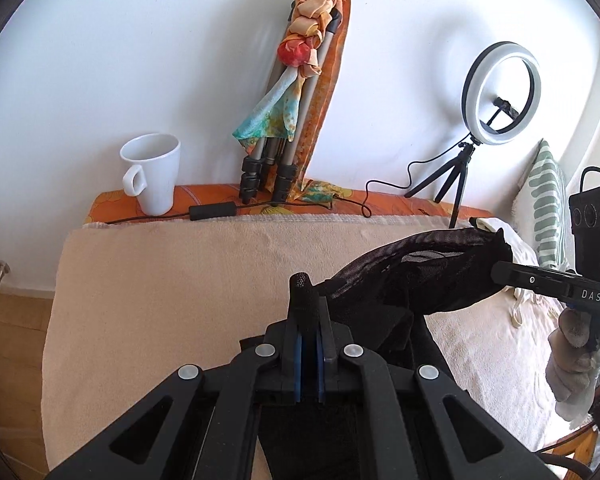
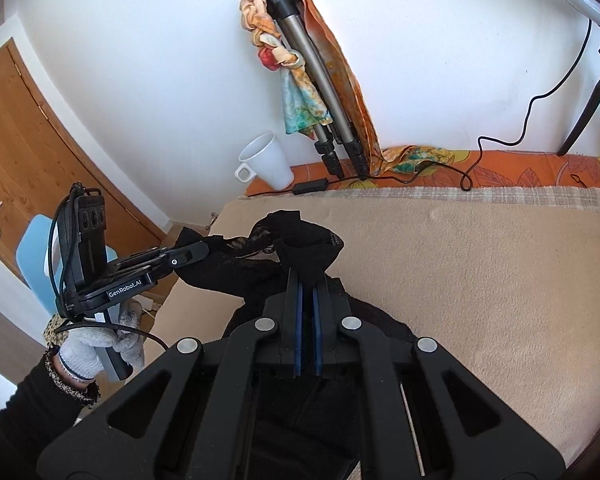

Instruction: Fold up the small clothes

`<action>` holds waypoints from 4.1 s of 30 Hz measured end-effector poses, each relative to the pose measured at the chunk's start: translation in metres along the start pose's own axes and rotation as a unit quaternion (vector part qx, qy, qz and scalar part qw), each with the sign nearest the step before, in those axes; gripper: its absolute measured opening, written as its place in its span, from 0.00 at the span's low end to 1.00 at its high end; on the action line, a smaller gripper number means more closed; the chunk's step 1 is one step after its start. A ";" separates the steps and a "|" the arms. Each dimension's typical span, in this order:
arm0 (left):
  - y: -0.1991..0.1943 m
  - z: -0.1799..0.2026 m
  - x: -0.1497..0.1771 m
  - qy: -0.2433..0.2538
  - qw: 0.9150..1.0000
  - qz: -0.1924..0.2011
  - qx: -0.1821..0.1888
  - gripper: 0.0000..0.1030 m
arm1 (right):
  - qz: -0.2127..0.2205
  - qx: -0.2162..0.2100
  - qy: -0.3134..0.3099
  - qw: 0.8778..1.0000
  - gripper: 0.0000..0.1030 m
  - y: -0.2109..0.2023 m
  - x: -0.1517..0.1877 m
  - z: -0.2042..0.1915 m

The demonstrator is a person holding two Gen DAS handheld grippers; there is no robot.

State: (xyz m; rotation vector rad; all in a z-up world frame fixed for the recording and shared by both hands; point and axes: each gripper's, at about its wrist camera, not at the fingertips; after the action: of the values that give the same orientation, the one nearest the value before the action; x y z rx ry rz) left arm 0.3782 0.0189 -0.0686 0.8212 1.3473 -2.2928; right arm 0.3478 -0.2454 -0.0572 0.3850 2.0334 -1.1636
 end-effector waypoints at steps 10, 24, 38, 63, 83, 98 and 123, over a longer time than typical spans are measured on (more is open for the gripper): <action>-0.043 0.009 0.095 0.021 1.000 -0.013 -0.002 0.03 | -0.027 0.009 -0.006 1.000 0.05 -0.020 0.100 -0.068; -0.074 -0.009 0.174 0.013 0.999 -0.025 -0.020 0.13 | -0.038 0.045 -0.080 0.995 0.06 -0.045 0.176 -0.101; -0.119 -0.033 0.201 -0.050 0.999 -0.020 -0.009 0.31 | -0.039 0.080 -0.110 0.990 0.28 -0.083 0.217 -0.104; -0.063 -0.040 0.189 -0.177 0.978 -0.105 0.043 0.14 | -0.053 -0.103 0.232 0.966 0.28 -0.042 0.232 -0.049; -0.074 -0.035 0.186 -0.150 0.982 -0.108 0.044 0.01 | -0.048 -0.059 0.176 0.981 0.06 -0.062 0.219 -0.058; -0.089 -0.040 0.188 -0.117 0.987 -0.106 -0.009 0.20 | -0.090 0.004 0.106 0.990 0.07 -0.059 0.223 -0.067; -0.057 0.015 0.195 0.051 0.981 -0.187 -0.005 0.23 | -0.096 0.012 0.043 0.994 0.09 -0.037 0.210 -0.048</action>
State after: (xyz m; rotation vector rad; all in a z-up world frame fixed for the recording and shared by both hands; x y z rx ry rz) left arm 0.1916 0.0310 -0.1501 0.7420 1.6794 -2.5479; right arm 0.1628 -0.2464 -0.1740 0.2589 2.1717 -1.3088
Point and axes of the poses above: each gripper's, at about its wrist camera, not at the fingertips, and y roughly the way its jaws point, z to its right, x to its underside, and after that the axes turned 9 degrees about -y, right-handed
